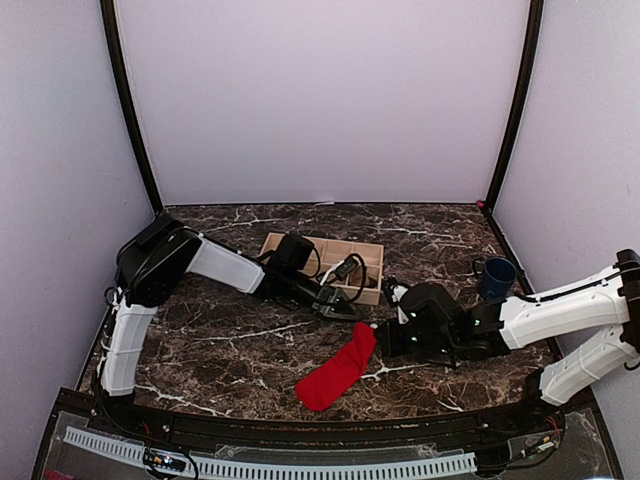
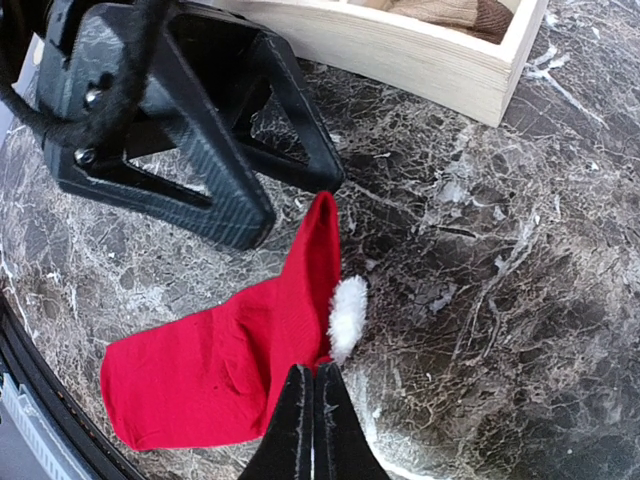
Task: Roll the socks
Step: Roll the sock at the center of the board.
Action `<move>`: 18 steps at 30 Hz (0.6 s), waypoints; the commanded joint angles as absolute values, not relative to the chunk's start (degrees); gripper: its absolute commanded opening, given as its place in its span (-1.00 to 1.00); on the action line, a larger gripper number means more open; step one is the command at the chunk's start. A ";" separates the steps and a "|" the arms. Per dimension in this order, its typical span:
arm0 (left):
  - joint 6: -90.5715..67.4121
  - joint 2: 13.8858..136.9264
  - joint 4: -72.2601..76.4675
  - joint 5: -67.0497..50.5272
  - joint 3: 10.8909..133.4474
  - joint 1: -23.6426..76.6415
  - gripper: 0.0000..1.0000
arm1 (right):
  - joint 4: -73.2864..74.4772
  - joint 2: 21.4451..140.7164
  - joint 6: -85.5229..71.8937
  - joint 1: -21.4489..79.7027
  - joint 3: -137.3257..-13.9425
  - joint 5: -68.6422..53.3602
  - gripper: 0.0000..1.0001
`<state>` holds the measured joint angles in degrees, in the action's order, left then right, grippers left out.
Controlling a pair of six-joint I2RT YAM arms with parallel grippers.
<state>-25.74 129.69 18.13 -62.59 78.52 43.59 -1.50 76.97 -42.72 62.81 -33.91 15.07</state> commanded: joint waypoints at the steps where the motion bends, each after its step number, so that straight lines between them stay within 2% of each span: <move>1: -28.45 130.46 23.95 -67.08 78.40 43.37 0.23 | -4.90 77.77 -43.57 61.32 -33.12 12.62 -1.00; 13: -28.65 133.26 24.74 -70.18 80.03 43.33 0.24 | -6.15 78.88 -43.51 58.75 -33.05 10.21 -1.00; 18: -29.29 133.55 25.84 -70.49 80.04 43.26 0.11 | -6.52 79.33 -43.62 58.03 -32.95 9.62 -1.00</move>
